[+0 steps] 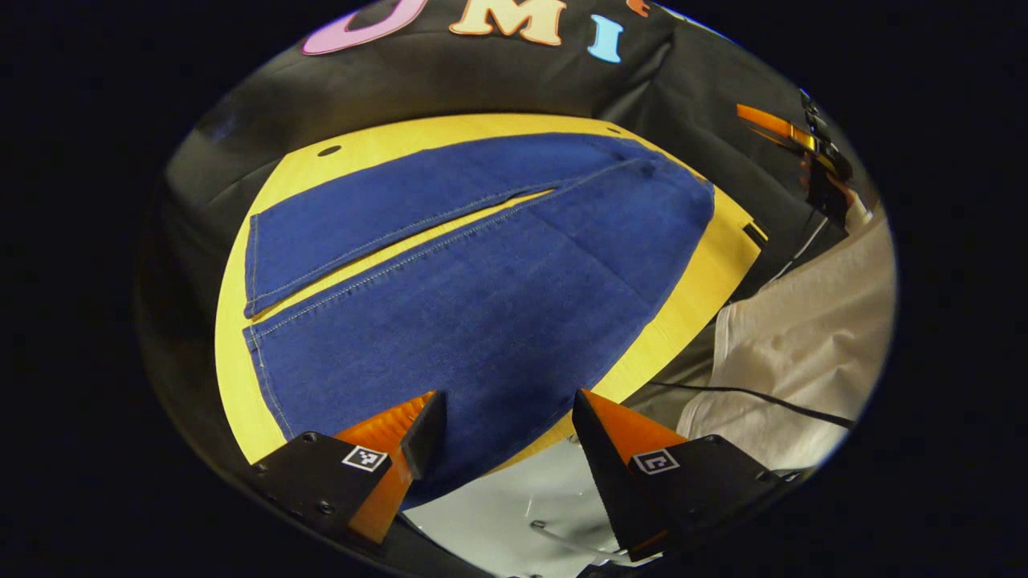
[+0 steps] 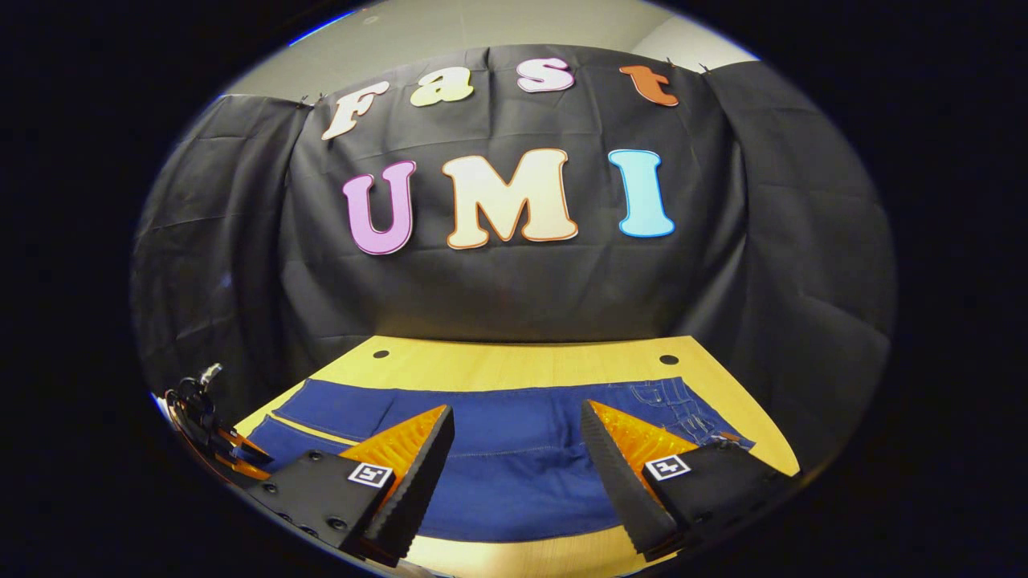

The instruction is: Grasp the waist and the cuffs of the jeans and fold them to make the two legs overlap; first hold the waist and fold one-third of the jeans toward the cuffs, then hold the cuffs and fold the remaining one-third in the same direction to finish folding.

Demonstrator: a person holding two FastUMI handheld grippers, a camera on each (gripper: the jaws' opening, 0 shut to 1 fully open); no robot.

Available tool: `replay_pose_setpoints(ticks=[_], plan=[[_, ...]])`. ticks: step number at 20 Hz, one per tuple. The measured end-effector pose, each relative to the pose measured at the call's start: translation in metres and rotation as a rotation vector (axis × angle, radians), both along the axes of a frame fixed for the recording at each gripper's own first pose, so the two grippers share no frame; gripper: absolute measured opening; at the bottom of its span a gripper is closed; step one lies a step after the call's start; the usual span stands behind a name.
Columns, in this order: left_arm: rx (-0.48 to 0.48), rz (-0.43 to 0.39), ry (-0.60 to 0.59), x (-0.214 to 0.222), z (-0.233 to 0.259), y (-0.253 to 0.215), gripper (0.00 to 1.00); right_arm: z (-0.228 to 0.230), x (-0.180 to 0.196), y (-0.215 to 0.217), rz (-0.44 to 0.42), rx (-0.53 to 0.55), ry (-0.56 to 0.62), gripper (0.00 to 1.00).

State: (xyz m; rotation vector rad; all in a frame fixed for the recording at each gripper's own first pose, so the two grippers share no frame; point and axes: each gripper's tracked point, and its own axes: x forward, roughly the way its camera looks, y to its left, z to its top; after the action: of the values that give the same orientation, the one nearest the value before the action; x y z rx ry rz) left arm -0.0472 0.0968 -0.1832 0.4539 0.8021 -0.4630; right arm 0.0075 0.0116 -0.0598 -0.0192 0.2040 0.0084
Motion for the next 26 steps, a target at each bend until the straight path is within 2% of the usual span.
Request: replay_pose_setpoints(ticks=[1, 4, 6, 8, 9, 10, 11, 15, 16, 18, 19, 21, 22, 24, 26], plan=[[0.021, -0.007, 0.009, 0.001, -0.005, -0.001, 0.95, -0.001, 0.001, -0.002, -0.005, -0.003, 0.005, 0.98], [0.12, -0.04, 0.013, 0.003, -0.008, 0.004, 0.93, -0.007, 0.004, -0.007, -0.015, -0.004, 0.02, 0.98], [0.153, -0.047, 0.02, 0.004, -0.01, 0.007, 0.9, -0.009, 0.007, -0.006, -0.014, 0.014, 0.028, 0.98], [0.193, -0.049, 0.014, 0.004, -0.012, 0.01, 0.92, -0.014, 0.011, -0.007, -0.015, 0.032, 0.041, 0.98], [0.194, -0.055, 0.0, 0.004, -0.012, 0.009, 0.93, -0.016, 0.013, -0.008, -0.015, 0.039, 0.047, 0.98], [0.182, -0.038, 0.003, 0.004, -0.014, 0.009, 0.87, -0.018, 0.015, -0.008, -0.015, 0.041, 0.051, 0.98], [0.16, -0.018, -0.019, 0.004, -0.013, 0.006, 0.93, -0.019, 0.017, -0.009, -0.015, 0.04, 0.054, 0.98], [0.135, 0.028, -0.067, 0.003, -0.012, 0.004, 0.81, -0.026, 0.021, -0.011, -0.004, 0.041, 0.077, 0.98], [0.13, 0.042, -0.076, 0.006, -0.012, 0.004, 0.68, -0.029, 0.022, -0.01, -0.001, 0.042, 0.082, 0.98], [0.127, 0.05, -0.065, 0.006, -0.015, 0.005, 0.49, -0.033, 0.021, -0.008, 0.01, 0.048, 0.092, 0.98], [0.12, 0.05, -0.065, 0.008, -0.015, 0.003, 0.49, -0.035, 0.021, -0.006, 0.019, 0.049, 0.097, 0.98], [0.118, 0.041, -0.067, 0.011, -0.015, -0.001, 0.15, -0.042, 0.019, -0.006, 0.036, 0.03, 0.112, 0.98], [0.111, 0.049, -0.064, 0.012, -0.014, -0.001, 0.06, -0.046, 0.018, -0.007, 0.046, 0.015, 0.122, 0.98], [0.086, 0.078, -0.048, 0.013, -0.014, -0.001, 0.01, -0.055, 0.014, -0.012, 0.078, -0.012, 0.148, 0.98], [0.075, 0.09, -0.025, 0.013, -0.014, -0.001, 0.0, -0.067, 0.011, -0.022, 0.12, -0.054, 0.189, 0.98]])
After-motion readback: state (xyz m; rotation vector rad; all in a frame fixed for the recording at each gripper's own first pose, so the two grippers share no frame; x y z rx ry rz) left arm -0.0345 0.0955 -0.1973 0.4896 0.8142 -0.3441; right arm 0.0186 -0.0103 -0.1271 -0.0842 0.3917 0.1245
